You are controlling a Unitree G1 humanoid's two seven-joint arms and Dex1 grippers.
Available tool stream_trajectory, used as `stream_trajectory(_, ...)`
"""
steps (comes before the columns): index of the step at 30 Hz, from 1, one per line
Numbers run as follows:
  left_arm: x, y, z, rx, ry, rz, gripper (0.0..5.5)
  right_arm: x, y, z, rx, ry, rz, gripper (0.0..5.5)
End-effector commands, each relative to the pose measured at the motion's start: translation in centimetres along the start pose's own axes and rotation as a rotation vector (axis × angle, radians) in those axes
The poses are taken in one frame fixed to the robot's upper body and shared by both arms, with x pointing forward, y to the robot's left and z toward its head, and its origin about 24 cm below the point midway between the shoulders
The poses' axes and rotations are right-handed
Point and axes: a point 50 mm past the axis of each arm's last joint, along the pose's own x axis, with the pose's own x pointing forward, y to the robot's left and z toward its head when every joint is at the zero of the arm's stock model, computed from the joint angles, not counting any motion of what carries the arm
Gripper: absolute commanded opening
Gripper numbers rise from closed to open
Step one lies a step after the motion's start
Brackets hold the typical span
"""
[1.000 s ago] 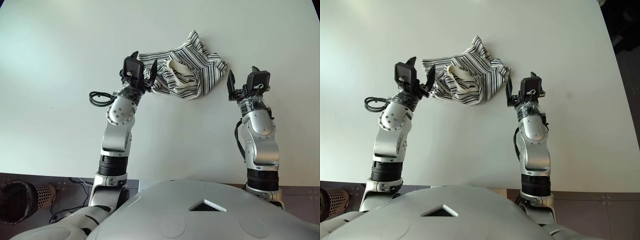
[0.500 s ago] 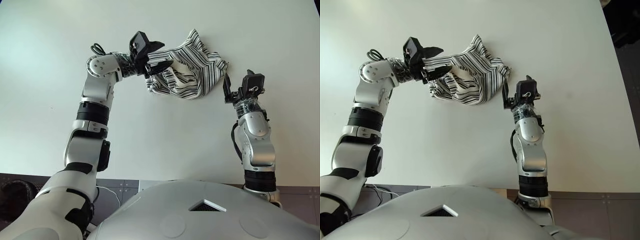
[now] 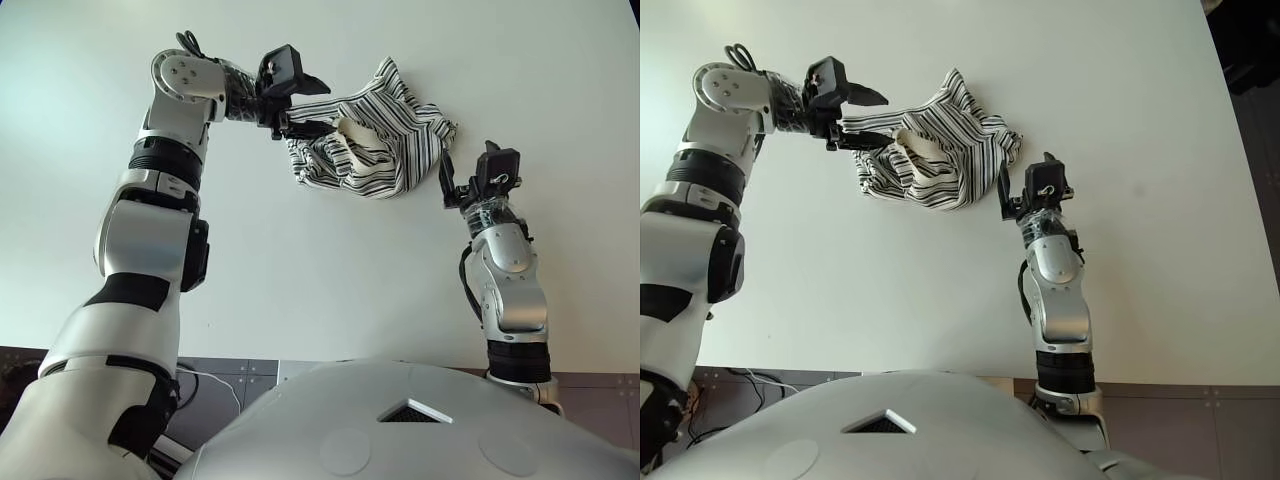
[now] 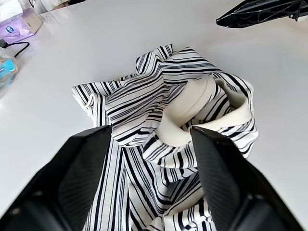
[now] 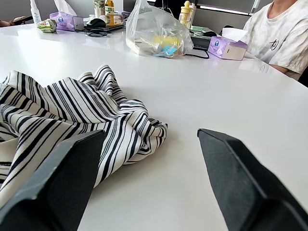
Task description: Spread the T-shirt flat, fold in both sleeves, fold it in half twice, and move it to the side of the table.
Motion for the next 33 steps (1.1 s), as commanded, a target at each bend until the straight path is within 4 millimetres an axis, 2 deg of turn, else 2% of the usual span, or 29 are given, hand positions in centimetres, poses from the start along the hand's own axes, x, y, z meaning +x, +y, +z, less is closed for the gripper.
stream_trajectory(1,-0.2,0.1,-0.2,0.039,0.072,-0.037,3.06,0.0,0.1,-0.2,-0.007,0.015,0.012,3.54)
stream_trajectory(12,0.3,0.3,-0.6,0.047,0.137,0.018,3.06,-0.3,0.5,-0.3,-0.01,0.025,0.035,3.54)
stream_trajectory(22,0.7,1.0,0.5,0.038,0.098,0.068,3.06,-0.5,1.0,-0.6,-0.008,0.038,0.047,3.54)
stream_trajectory(25,1.2,0.7,0.6,0.035,0.08,0.038,3.06,-0.6,1.1,-0.7,-0.005,0.043,0.047,3.54)
stream_trajectory(33,1.8,-0.7,-1.0,0.007,0.111,-0.026,1.67,-0.4,1.3,-0.8,-0.012,0.05,0.069,3.56)
